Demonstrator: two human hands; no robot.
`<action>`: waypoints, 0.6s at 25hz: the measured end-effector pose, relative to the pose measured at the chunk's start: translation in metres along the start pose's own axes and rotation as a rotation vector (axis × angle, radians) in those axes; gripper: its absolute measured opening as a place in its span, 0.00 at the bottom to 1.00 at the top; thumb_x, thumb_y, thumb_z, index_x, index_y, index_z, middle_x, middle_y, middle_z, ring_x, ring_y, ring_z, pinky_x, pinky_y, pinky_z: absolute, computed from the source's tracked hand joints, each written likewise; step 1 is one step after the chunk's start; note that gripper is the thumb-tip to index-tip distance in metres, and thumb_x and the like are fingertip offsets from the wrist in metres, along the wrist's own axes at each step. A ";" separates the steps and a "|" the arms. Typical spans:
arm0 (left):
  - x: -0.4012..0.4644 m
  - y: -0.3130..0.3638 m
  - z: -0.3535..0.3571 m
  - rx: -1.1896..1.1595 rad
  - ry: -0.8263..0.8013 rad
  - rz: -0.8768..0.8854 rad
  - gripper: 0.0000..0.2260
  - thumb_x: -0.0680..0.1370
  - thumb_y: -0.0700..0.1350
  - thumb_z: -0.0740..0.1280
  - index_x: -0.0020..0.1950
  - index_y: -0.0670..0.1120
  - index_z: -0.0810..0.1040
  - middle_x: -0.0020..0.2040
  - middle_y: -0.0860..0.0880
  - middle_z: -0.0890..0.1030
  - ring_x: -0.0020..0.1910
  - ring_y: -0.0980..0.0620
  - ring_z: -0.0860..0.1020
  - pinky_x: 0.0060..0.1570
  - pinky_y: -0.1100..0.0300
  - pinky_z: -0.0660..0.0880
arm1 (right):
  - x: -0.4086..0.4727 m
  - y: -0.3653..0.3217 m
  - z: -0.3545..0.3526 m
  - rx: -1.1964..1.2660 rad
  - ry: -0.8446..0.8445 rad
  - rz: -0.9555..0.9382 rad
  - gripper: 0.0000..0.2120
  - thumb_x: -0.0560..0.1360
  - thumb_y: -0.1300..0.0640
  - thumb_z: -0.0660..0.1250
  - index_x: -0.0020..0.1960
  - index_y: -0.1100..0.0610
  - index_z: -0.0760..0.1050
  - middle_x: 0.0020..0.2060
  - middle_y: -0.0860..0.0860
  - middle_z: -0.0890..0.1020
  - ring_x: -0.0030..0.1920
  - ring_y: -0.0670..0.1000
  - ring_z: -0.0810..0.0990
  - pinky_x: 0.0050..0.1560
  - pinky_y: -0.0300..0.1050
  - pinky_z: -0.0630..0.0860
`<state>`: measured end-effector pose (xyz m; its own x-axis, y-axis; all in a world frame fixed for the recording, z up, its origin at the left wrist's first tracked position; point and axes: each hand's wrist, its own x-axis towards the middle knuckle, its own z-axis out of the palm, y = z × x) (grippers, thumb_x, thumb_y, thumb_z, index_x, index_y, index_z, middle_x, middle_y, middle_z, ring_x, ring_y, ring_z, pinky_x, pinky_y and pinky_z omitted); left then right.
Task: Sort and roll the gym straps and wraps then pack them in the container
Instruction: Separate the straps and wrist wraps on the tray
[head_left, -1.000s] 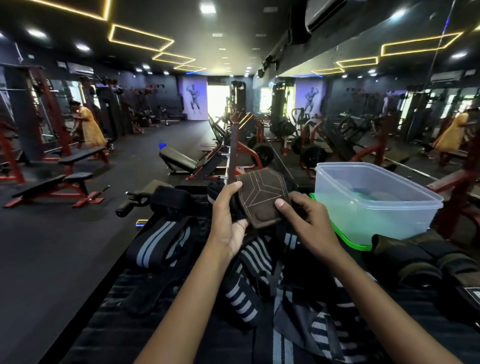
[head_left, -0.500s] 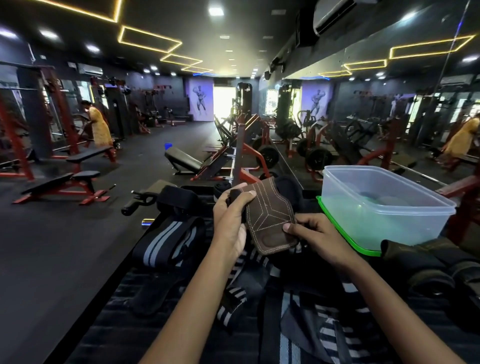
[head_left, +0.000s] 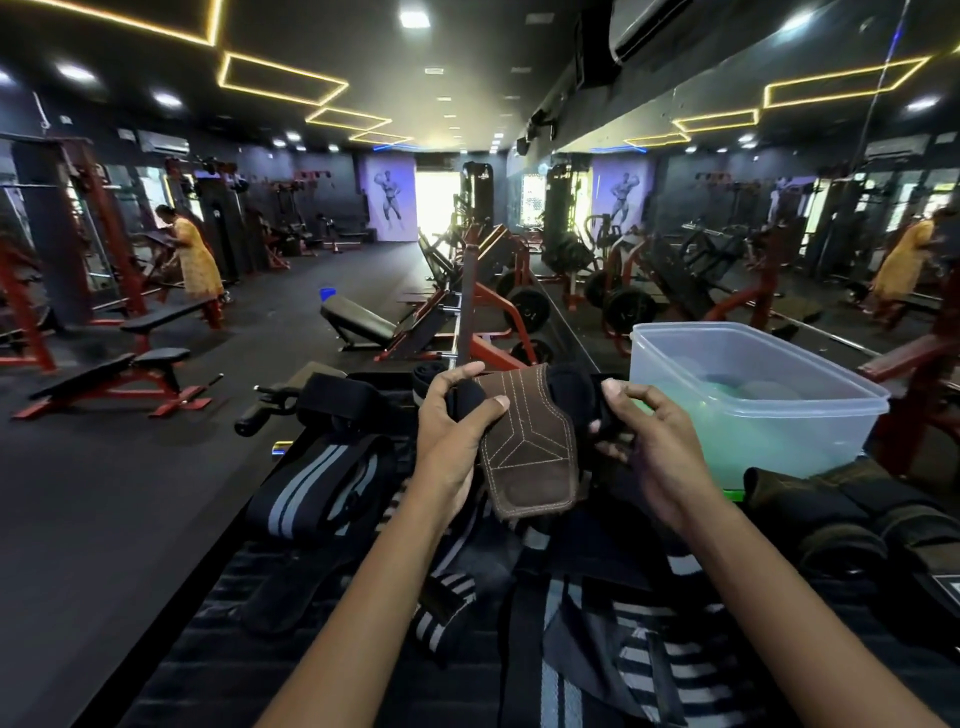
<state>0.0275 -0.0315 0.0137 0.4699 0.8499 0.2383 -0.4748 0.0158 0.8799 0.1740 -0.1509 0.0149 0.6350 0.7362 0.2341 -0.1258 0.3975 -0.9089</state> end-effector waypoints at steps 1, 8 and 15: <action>0.002 -0.001 -0.003 0.039 0.002 0.023 0.17 0.71 0.33 0.72 0.55 0.49 0.77 0.58 0.35 0.77 0.50 0.44 0.80 0.46 0.54 0.80 | 0.001 -0.005 -0.004 0.070 0.029 0.015 0.04 0.73 0.58 0.68 0.46 0.56 0.76 0.32 0.48 0.82 0.31 0.44 0.80 0.33 0.36 0.77; 0.001 -0.020 -0.011 0.237 0.109 0.061 0.18 0.73 0.33 0.70 0.55 0.49 0.70 0.54 0.40 0.74 0.48 0.49 0.76 0.44 0.55 0.78 | -0.001 -0.010 -0.008 0.491 -0.102 0.151 0.24 0.59 0.60 0.74 0.54 0.66 0.82 0.50 0.65 0.83 0.46 0.54 0.83 0.57 0.45 0.79; -0.006 -0.032 -0.004 0.526 -0.084 0.149 0.20 0.74 0.37 0.71 0.57 0.49 0.64 0.55 0.47 0.74 0.49 0.57 0.76 0.42 0.70 0.75 | -0.006 -0.006 -0.002 0.221 -0.272 -0.001 0.43 0.63 0.67 0.72 0.74 0.47 0.63 0.66 0.53 0.76 0.60 0.58 0.80 0.55 0.43 0.80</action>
<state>0.0364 -0.0352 -0.0175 0.4939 0.7775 0.3893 -0.1152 -0.3853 0.9156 0.1729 -0.1590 0.0185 0.4123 0.8429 0.3456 -0.3063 0.4856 -0.8188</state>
